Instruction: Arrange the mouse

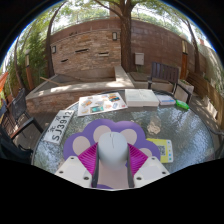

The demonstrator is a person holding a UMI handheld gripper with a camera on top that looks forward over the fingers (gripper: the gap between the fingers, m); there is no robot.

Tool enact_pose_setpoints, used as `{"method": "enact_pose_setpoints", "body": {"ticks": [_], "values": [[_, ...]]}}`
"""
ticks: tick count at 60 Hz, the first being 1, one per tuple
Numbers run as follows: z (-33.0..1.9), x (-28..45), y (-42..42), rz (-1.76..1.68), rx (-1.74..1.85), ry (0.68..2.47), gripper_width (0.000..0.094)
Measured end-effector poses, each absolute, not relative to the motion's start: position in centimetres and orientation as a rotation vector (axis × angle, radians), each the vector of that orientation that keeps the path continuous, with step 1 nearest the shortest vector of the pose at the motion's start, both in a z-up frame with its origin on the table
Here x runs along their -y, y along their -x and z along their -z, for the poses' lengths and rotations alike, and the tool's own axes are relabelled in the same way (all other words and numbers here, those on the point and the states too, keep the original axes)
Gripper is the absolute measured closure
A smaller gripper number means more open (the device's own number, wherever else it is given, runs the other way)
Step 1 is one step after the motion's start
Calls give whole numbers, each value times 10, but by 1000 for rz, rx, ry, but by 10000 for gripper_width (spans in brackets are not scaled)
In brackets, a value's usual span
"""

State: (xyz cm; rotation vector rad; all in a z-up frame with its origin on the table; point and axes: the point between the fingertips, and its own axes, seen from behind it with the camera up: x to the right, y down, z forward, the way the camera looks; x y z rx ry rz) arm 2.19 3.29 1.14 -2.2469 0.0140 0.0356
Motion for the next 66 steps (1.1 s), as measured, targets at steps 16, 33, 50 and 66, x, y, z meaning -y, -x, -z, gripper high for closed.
{"method": "enact_pose_setpoints", "body": {"ticks": [16, 33, 50, 66], "values": [[-40, -17, -16, -19, -6, 2272, 110], [-151, 82, 3, 23, -1, 2216, 87], [-203, 201, 11, 59, 34, 2205, 88], [-211, 271, 11, 60, 42, 2205, 90]]}}
